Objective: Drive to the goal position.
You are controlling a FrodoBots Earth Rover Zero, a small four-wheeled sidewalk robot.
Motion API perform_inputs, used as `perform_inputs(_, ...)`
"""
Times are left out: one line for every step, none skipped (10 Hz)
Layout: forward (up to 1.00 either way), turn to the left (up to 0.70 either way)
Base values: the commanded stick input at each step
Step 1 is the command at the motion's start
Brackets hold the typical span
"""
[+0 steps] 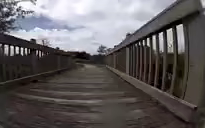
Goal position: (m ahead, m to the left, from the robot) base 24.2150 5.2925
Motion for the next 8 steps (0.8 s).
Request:
perform_inputs(0.85,0.0)
perform_inputs(0.85,0.0)
perform_inputs(0.85,0.0)
perform_inputs(0.85,0.0)
perform_inputs(0.85,0.0)
perform_inputs(0.85,0.0)
perform_inputs(0.85,0.0)
perform_inputs(0.85,0.0)
